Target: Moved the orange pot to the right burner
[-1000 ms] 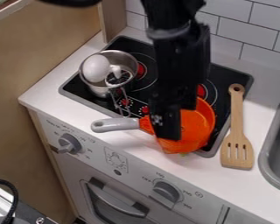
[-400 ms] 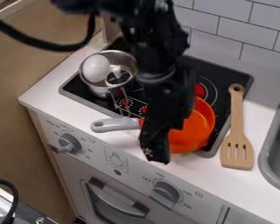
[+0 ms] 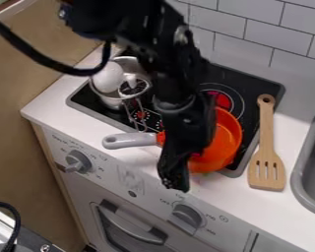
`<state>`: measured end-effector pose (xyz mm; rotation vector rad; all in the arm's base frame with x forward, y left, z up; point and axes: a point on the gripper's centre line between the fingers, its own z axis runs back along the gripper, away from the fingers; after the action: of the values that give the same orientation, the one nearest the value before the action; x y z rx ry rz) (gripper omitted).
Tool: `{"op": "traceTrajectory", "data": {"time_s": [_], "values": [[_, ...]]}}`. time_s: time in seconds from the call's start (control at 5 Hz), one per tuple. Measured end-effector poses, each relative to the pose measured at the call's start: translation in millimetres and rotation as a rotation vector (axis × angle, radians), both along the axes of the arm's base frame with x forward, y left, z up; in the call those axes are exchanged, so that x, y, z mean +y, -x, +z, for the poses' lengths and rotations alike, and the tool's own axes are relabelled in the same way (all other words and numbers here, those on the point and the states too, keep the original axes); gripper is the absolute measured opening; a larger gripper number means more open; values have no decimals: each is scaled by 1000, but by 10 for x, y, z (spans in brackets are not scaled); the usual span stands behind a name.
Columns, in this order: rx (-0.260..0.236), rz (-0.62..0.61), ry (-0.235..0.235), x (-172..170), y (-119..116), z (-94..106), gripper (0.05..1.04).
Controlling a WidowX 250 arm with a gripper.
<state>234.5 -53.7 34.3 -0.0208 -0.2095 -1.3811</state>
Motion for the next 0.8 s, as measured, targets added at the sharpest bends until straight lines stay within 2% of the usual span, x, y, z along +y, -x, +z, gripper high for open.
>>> {"op": "traceTrajectory", "data": {"time_s": [0.2,0.4,0.6,0.8], "values": [[-36,3,-9,16,-72,-89,947],[-59,19,0,30,-131,-109,670],[-30,39,2,56,-132,-99,377],[11,43,1,81,-145,-46,164]]}}
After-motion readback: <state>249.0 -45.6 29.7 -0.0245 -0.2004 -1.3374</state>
